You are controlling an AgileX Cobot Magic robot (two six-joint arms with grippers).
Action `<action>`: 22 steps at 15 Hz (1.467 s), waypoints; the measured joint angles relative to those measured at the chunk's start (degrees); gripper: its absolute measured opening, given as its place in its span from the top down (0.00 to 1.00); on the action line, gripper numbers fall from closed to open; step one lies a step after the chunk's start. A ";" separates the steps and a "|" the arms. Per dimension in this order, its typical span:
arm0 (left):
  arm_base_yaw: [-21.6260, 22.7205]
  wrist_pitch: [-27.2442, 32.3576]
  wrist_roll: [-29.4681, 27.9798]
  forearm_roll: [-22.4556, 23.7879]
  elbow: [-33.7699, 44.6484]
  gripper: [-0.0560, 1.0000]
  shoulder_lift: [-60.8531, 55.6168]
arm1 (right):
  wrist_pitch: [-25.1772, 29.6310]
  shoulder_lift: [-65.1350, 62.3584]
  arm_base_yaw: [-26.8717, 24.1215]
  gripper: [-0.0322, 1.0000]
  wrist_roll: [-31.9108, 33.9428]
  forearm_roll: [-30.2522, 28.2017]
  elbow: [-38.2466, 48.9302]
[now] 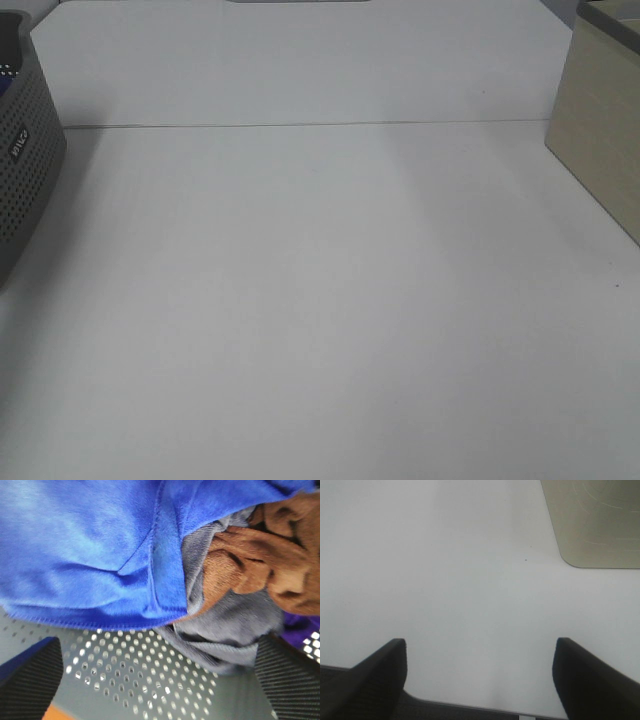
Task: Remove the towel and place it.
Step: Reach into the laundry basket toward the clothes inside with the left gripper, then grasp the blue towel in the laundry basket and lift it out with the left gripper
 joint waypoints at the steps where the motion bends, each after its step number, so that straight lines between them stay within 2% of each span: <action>1: 0.34 -1.03 0.00 0.34 0.00 0.01 0.74 | 0.00 0.00 0.00 0.21 0.00 0.00 0.00; 3: 2.64 -6.07 1.60 0.69 -0.11 0.01 3.78 | 0.00 0.00 0.00 0.21 0.00 0.00 0.00; 7: 2.69 -12.15 3.21 0.86 -0.17 0.01 6.65 | 0.00 0.00 0.00 0.21 0.00 0.06 0.00; 14: 2.69 -12.83 3.67 -0.74 -0.17 0.01 8.77 | 0.00 0.00 0.00 0.21 0.00 0.06 0.00; 16: 2.69 -12.32 3.67 -0.92 -0.17 0.05 8.94 | 0.00 0.00 0.00 0.21 0.00 0.06 0.00; 17: 2.69 -11.92 3.67 -1.32 -0.17 0.11 8.94 | 0.00 0.00 0.00 0.21 0.00 0.06 0.00; 18: 2.69 -11.40 3.67 -1.66 -0.17 0.22 8.94 | 0.00 0.00 0.00 0.21 0.00 0.06 0.00; 19: 2.69 -10.43 3.67 -1.89 -0.17 0.39 8.94 | 0.00 0.00 0.00 0.21 0.00 0.06 0.00; 20: 2.69 -9.05 3.67 -2.06 -0.17 0.81 8.94 | 0.00 0.00 0.00 0.21 0.00 0.06 0.00; 21: 2.69 -8.77 3.67 -2.06 -0.17 0.92 8.94 | 0.00 0.00 0.00 0.21 0.00 0.06 0.00; 22: 2.69 -8.82 3.67 -2.06 -0.17 0.95 8.94 | 0.00 0.00 0.00 0.21 0.00 0.06 0.00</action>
